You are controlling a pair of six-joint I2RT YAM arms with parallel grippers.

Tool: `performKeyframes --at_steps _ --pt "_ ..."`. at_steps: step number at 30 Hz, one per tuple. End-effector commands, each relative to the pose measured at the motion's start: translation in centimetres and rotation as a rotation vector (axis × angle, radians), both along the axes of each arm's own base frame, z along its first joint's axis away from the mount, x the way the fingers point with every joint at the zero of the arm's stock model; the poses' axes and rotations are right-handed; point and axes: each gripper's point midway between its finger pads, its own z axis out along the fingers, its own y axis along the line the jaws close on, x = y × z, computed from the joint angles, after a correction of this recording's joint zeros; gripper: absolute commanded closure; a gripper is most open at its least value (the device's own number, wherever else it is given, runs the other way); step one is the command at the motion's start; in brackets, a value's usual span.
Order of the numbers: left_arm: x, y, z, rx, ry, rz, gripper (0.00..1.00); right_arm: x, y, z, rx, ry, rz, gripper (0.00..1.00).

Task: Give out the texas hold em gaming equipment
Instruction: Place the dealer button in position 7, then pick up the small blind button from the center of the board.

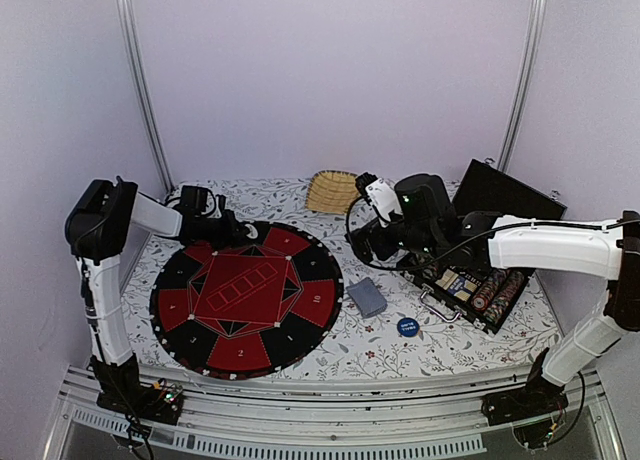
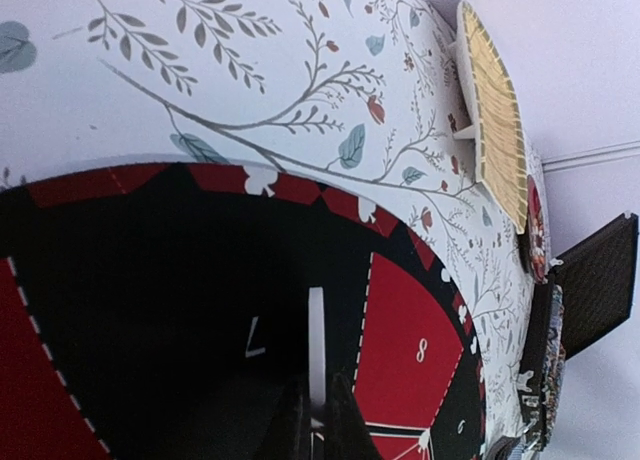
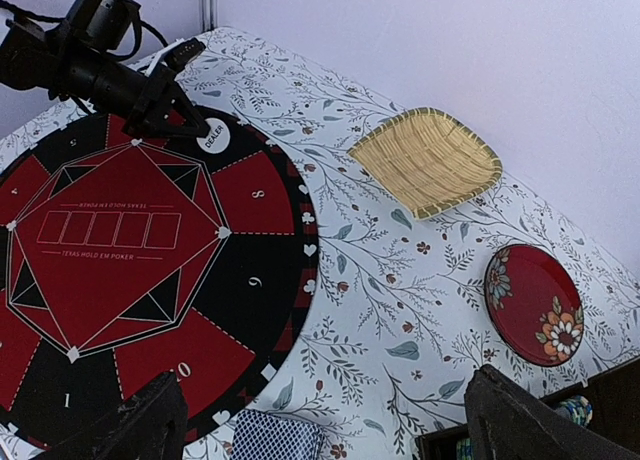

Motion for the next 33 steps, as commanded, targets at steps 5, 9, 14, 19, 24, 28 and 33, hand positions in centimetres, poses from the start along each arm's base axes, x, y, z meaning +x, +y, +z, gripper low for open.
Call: performKeyframes --at_steps 5,9,14,19,24,28,33 --pt "-1.0 1.6 -2.3 0.093 0.077 0.048 0.57 -0.3 -0.3 1.1 0.031 0.013 -0.007 0.01" --pt "-1.2 3.4 -1.0 0.207 0.054 0.088 0.34 -0.2 -0.5 1.2 0.029 0.014 -0.02 0.01" --pt "-1.0 4.9 3.8 0.339 -0.06 0.128 0.08 0.0 -0.7 1.4 0.034 0.007 -0.033 0.01" --pt "-1.8 3.9 8.2 0.44 -0.188 0.105 0.07 0.4 -1.0 1.4 0.064 0.033 -0.049 0.01" --pt "-3.1 1.2 11.2 0.499 -0.279 0.039 0.06 1.0 -1.7 1.3 0.076 0.057 -0.056 0.01" --pt "-4.0 -0.2 11.8 0.491 -0.29 0.001 0.06 1.3 -1.8 1.6 0.083 0.056 -0.046 0.01" --pt "-4.5 -0.7 11.7 0.482 -0.284 -0.005 0.06 1.5 -1.9 2.2 0.08 0.044 -0.033 0.01"
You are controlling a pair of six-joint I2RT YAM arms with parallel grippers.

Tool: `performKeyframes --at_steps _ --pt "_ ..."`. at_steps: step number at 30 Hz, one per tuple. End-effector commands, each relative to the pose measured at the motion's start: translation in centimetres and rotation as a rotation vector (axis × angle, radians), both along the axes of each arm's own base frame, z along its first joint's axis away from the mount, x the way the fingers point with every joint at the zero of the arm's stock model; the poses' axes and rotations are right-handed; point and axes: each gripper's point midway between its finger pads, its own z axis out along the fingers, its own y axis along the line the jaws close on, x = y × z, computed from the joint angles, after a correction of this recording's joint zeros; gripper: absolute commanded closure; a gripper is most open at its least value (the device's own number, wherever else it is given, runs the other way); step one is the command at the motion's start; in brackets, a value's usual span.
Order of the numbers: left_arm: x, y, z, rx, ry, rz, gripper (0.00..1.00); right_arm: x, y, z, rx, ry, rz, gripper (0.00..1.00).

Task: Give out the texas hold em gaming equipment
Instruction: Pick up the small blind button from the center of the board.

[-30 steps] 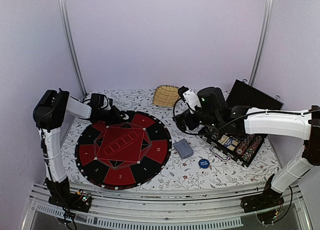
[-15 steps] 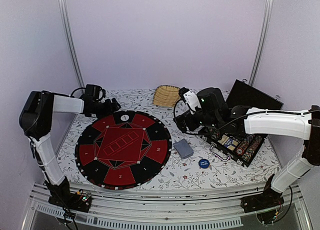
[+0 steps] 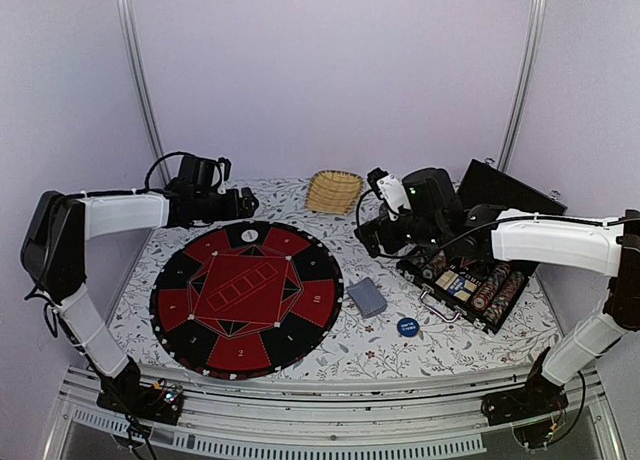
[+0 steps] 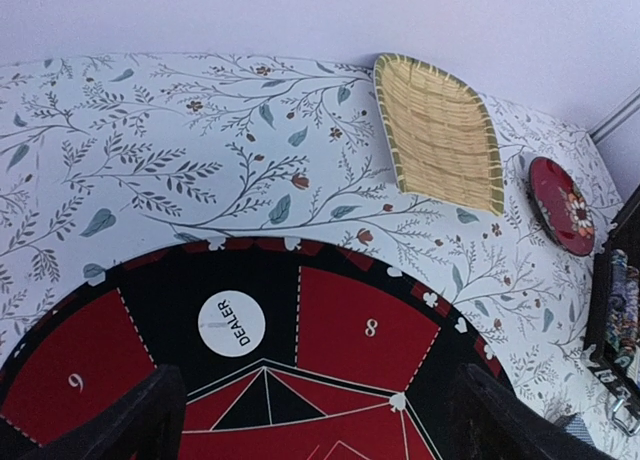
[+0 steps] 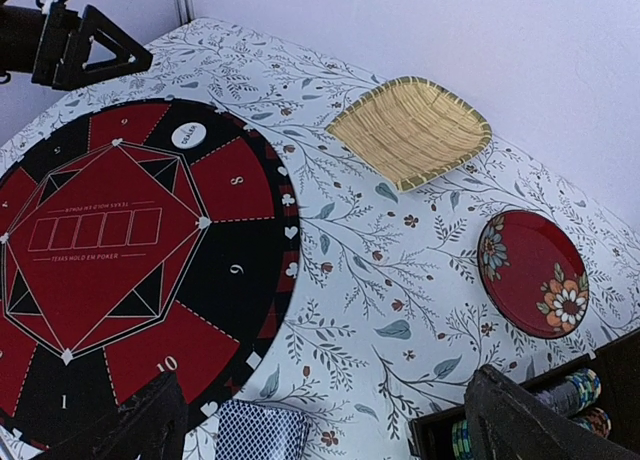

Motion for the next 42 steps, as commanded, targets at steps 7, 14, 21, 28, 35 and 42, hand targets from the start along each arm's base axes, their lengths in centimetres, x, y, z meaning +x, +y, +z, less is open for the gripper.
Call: performKeyframes --at_steps 7,14,21,28,35,42 --pt "-1.0 0.2 -0.6 0.032 0.025 -0.006 0.06 -0.1 0.0 3.0 0.022 -0.04 0.045 0.01" --pt "-0.9 0.0 -0.4 0.031 0.025 -0.017 0.06 -0.3 -0.9 2.1 -0.028 0.032 0.016 0.01" --pt "-1.5 -0.9 -0.1 0.009 0.028 -0.059 0.06 -4.0 -6.8 -4.0 -0.207 0.39 -0.207 0.01" --pt "-1.6 -1.6 -0.1 -0.004 0.033 -0.069 0.06 -9.2 -9.8 -12.0 -0.298 0.681 -0.29 0.03" --pt "-2.2 -1.3 0.1 0.019 0.025 -0.071 0.06 -11.4 -9.1 -15.3 -0.341 0.802 -0.202 0.08" --pt "-2.4 -1.1 -0.2 0.029 0.03 -0.068 0.06 -12.8 -8.3 -17.9 -0.416 0.863 -0.155 0.08"
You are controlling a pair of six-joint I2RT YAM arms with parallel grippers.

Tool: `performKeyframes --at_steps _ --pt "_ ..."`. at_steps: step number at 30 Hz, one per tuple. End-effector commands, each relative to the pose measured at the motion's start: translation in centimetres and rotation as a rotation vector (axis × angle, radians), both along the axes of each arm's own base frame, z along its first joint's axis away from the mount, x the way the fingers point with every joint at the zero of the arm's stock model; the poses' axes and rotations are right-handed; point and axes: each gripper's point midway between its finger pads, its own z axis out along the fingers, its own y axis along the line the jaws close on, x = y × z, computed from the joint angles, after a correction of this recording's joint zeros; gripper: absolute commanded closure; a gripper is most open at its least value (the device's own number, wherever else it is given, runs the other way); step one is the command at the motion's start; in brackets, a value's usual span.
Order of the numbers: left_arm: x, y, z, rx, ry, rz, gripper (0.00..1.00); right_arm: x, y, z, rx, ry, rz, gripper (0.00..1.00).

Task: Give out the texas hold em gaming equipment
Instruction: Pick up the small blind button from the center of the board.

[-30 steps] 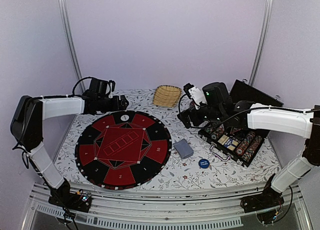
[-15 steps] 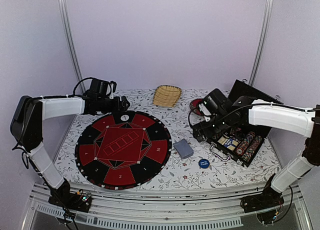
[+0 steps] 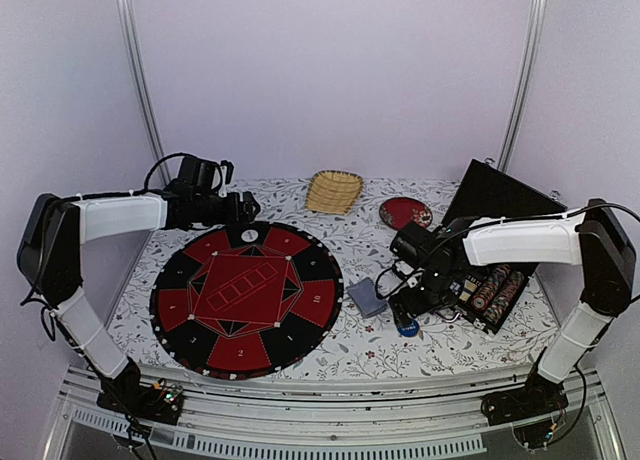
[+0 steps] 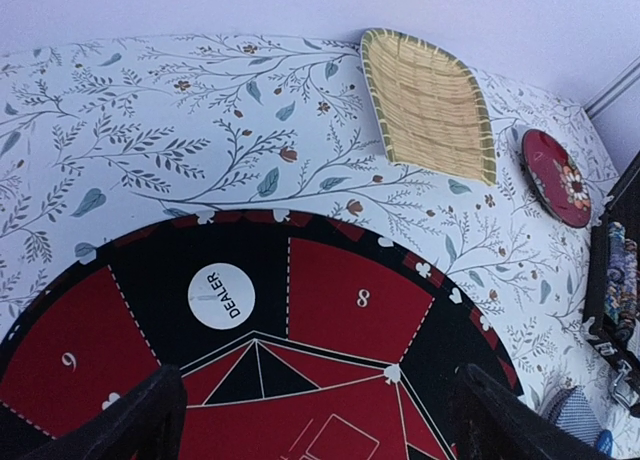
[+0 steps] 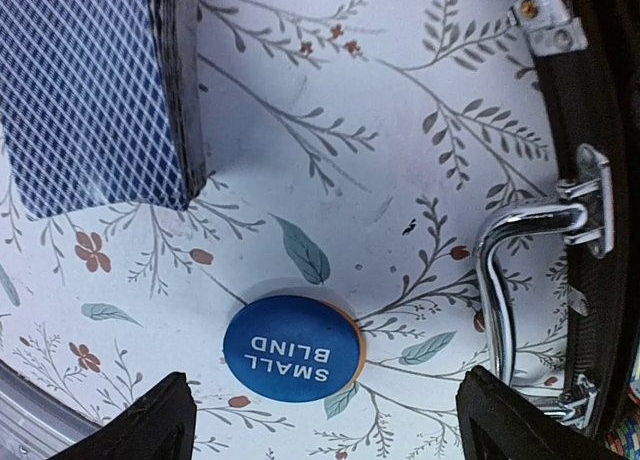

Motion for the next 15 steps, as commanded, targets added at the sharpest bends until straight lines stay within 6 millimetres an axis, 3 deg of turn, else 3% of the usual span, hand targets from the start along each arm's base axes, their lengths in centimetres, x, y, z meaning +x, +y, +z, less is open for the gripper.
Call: performKeyframes --at_steps 1,15 --pt "-0.57 -0.18 0.27 0.014 -0.006 -0.014 0.06 -1.53 0.72 -1.72 -0.031 0.062 0.052 0.1" --pt "-0.59 -0.09 -0.42 0.031 0.005 -0.018 0.06 -1.35 1.25 -2.71 -0.076 0.052 0.066 0.33"
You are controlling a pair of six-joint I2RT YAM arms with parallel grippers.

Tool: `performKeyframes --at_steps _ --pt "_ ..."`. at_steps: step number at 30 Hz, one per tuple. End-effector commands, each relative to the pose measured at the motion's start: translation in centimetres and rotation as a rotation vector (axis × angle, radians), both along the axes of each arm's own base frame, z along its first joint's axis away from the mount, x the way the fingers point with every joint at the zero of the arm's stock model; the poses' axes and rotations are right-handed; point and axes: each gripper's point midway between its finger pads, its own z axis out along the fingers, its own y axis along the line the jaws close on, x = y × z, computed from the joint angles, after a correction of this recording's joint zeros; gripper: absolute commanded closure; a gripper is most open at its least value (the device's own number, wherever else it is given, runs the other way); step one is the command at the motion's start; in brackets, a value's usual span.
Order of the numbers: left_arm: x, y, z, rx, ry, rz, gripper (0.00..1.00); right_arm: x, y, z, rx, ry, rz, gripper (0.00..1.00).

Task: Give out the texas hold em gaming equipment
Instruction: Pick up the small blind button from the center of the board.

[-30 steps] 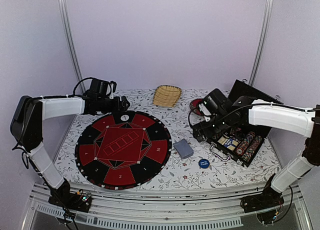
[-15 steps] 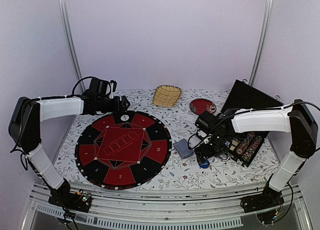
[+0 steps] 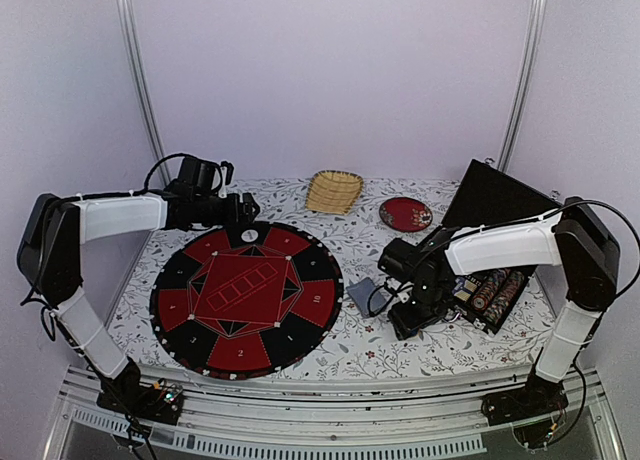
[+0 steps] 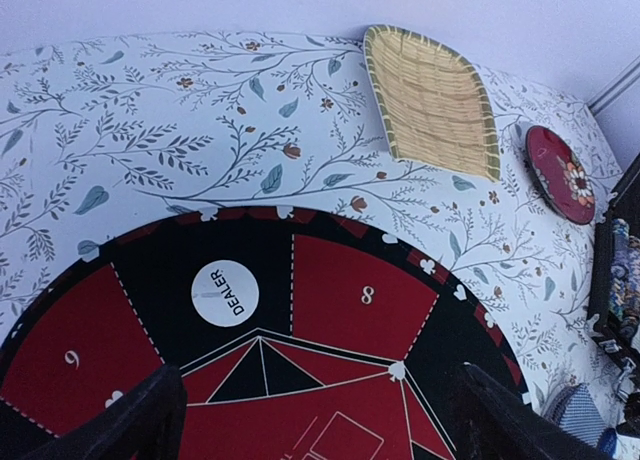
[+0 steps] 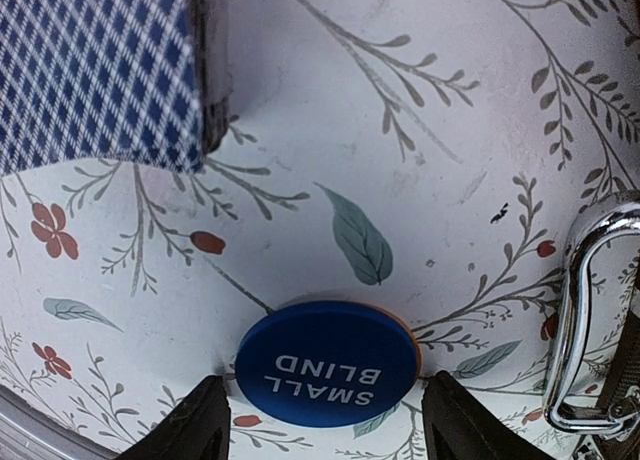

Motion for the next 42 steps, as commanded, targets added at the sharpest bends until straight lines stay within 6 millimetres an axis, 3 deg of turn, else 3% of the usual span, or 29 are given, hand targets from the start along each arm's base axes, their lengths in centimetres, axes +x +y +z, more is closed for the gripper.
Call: performKeyframes --at_steps 1,8,19,28,32,36,38,42 --pt "-0.5 -0.3 -0.3 0.021 0.003 -0.019 0.06 0.8 0.7 0.2 -0.002 -0.023 0.002 0.34" --pt "-0.5 -0.2 -0.3 0.025 0.001 -0.021 0.06 1.4 0.9 0.2 -0.02 -0.04 0.011 0.38" --pt "-0.5 0.0 -0.3 0.041 -0.002 -0.017 0.06 1.1 0.9 0.9 -0.005 -0.032 0.008 0.63" --pt "-0.6 0.2 0.1 0.049 -0.011 -0.019 0.06 1.4 0.5 3.1 -0.003 -0.071 -0.004 0.7" --pt "-0.6 0.2 0.3 0.053 -0.016 -0.02 0.06 2.4 0.6 5.2 0.002 -0.129 -0.015 0.71" --pt "-0.7 0.3 0.6 0.048 -0.022 -0.022 0.06 5.5 3.8 9.2 0.087 -0.23 0.006 0.71" --pt "-0.8 0.4 0.8 0.041 -0.025 -0.02 0.06 7.7 7.3 11.7 0.186 -0.296 0.043 0.72" --pt "-1.0 0.9 1.3 0.021 -0.028 -0.015 0.06 9.7 13.4 12.7 0.279 -0.348 0.149 0.73"
